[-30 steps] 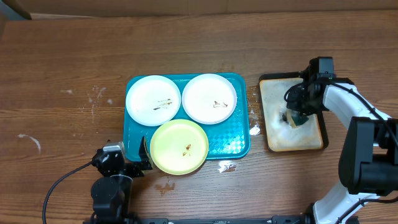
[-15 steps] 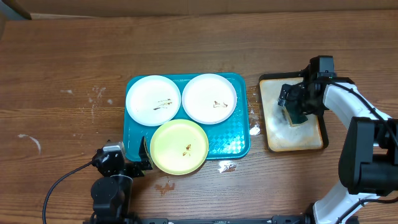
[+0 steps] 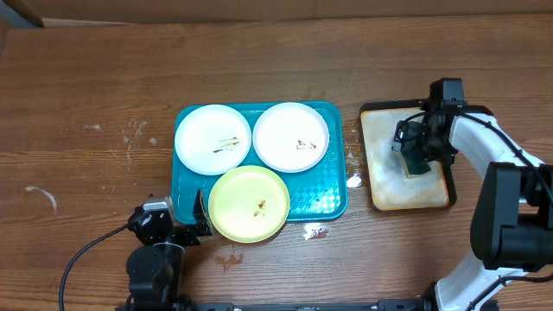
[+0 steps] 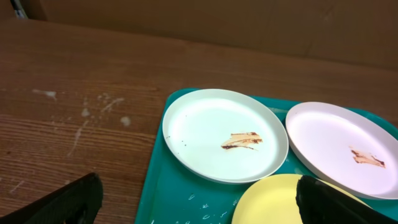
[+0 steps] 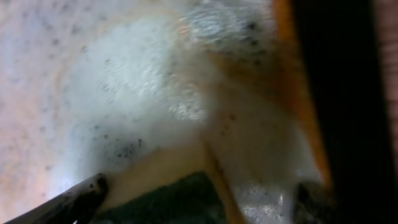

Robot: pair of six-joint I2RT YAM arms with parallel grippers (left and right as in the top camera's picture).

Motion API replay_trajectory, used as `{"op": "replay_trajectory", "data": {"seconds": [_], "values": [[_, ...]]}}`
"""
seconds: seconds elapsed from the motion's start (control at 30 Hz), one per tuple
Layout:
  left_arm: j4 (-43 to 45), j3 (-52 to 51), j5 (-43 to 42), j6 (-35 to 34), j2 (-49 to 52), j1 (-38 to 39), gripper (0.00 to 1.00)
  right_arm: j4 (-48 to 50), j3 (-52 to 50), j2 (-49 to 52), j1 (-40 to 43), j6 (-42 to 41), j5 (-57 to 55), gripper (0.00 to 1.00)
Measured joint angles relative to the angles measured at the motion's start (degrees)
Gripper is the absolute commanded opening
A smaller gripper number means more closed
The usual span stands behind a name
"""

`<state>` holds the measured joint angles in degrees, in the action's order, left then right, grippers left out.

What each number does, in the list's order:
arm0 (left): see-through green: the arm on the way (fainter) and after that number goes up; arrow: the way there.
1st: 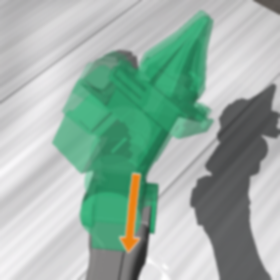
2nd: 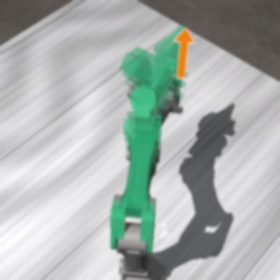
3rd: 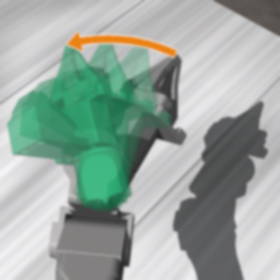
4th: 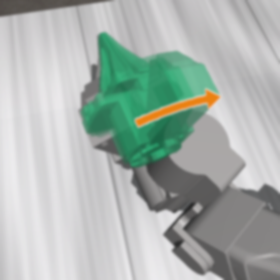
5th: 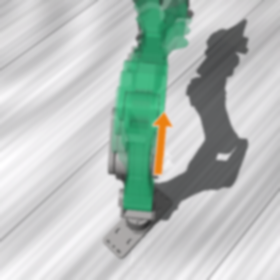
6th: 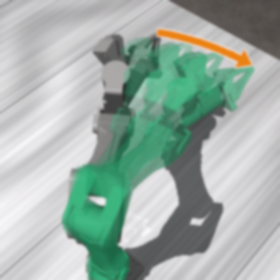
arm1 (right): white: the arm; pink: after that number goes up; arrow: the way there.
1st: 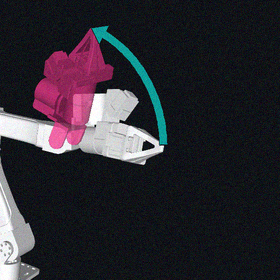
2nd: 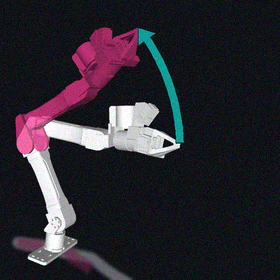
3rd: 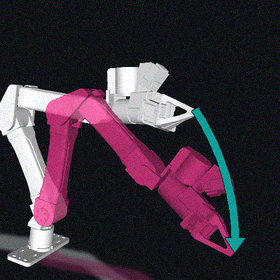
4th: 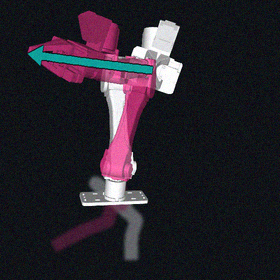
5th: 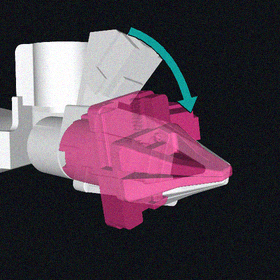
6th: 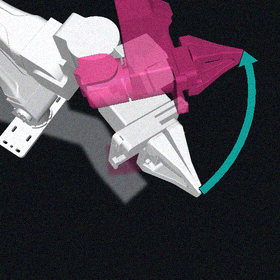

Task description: Clean dirty plates on tray and stack at the side

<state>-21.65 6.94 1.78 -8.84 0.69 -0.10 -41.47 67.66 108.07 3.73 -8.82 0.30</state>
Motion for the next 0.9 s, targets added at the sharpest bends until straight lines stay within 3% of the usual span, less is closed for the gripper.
{"op": "replay_trajectory", "data": {"seconds": [0.27, 0.63, 0.77, 0.9], "values": [[0.0, 0.0, -0.02, 0.0, 0.0, 0.0, 1.0, -2.75, 1.27, 0.0, -0.07, -8.63, -4.63, 0.84], [0.0, 0.0, 0.0, 0.0, 0.0, 0.0, 1.0, -5.53, 1.27, 0.0, -0.07, -20.63, -5.68, 0.88], [0.0, 0.0, 0.0, 0.0, 0.0, 0.0, 1.0, -3.96, 1.27, 0.0, -0.07, -19.19, -4.94, 0.95], [0.0, 0.0, -0.02, 0.0, 0.0, 0.0, 1.0, -2.43, 1.36, 0.0, -0.07, -12.57, -3.98, 1.0]]}}
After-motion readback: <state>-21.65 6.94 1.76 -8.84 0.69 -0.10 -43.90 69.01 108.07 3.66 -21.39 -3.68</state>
